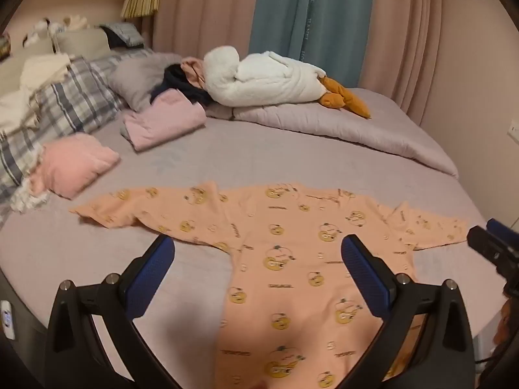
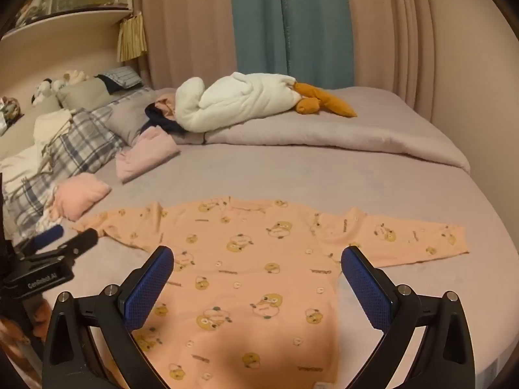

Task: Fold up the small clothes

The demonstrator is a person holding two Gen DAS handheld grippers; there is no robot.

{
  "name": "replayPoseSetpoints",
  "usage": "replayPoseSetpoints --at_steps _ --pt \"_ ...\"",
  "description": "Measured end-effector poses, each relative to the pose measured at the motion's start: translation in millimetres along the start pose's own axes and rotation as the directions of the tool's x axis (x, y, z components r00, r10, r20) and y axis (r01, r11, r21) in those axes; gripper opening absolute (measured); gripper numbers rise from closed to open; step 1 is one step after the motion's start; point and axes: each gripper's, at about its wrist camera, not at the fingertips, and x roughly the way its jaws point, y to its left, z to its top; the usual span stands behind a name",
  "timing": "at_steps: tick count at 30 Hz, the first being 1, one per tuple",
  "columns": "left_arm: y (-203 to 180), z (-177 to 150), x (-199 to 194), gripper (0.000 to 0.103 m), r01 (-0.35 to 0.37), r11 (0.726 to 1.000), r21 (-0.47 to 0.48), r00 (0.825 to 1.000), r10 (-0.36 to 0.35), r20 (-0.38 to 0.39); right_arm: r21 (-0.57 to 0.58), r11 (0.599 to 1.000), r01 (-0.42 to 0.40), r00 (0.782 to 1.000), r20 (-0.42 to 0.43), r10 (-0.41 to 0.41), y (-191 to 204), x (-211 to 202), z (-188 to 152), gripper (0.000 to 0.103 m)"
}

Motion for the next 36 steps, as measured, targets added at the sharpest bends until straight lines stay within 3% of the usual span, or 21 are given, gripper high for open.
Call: replayPoseSetpoints --at_steps 3,5,8,11,13,15,18,21,24,28,32,34,36 --pt "-13 -2 -1 0.103 -0.041 0.999 0.014 0.999 0.041 0.004 -0.02 0.998 0.052 0.999 0.016 -0.052 5 -2 1 0.102" --pt "-13 4 23 0.103 -0.056 0.998 -0.01 0.997 0.055 -0.059 -0.016 0.998 0.054 0.999 0.008 -0.054 7 0 6 0.102" --pt "-5 4 35 0.103 -0.071 0.997 0.029 0.997 0.072 -0.031 0.039 0.999 0.037 0.999 0.013 -0.038 -1 4 12 0.102" --pt "13 13 51 0.103 -0.139 0.988 0.061 0.99 0.14 -0.013 0.069 0.997 0.037 0.998 0.041 -0.04 -12 -2 11 0.102" --pt "27 18 49 0.103 -0.116 0.993 -0.023 0.993 0.116 -0.003 0.065 0.997 0.048 0.996 0.067 -0.053 -13 -9 11 0.102" --pt "46 27 50 0.103 -0.041 0.987 -0.158 0.999 0.039 -0.016 0.058 0.997 0.046 0.996 0.075 -0.05 -17 -13 15 0.102" --pt "46 43 56 0.103 -0.006 0.971 -0.239 0.999 -0.002 -0.035 0.067 0.997 0.039 0.996 0.082 -0.044 -21 -15 18 0.102" --pt "26 53 58 0.103 -0.092 0.981 -0.169 0.995 0.098 0.032 0.058 0.997 0.047 0.992 0.11 -0.053 -20 -18 20 0.102" --pt "11 58 62 0.103 -0.17 0.984 -0.047 0.985 0.17 0.01 0.049 0.998 0.044 0.991 0.126 -0.05 -16 -19 20 0.102" --pt "25 69 62 0.103 -0.189 0.98 -0.059 0.981 0.19 0.025 0.062 0.998 0.023 0.991 0.132 -0.031 -15 -18 18 0.102" --pt "43 80 48 0.103 -0.087 0.989 -0.123 0.995 0.08 -0.055 0.072 0.997 0.023 0.992 0.125 -0.032 -16 -18 14 0.102" --pt "38 75 34 0.103 -0.079 0.992 -0.094 0.995 0.073 -0.069 0.078 0.997 0.013 0.991 0.131 -0.023 -17 -21 13 0.102" --pt "27 67 19 0.103 -0.114 0.993 -0.036 0.991 0.111 -0.068 0.093 0.996 0.006 0.992 0.123 -0.017 -18 -22 13 0.102"
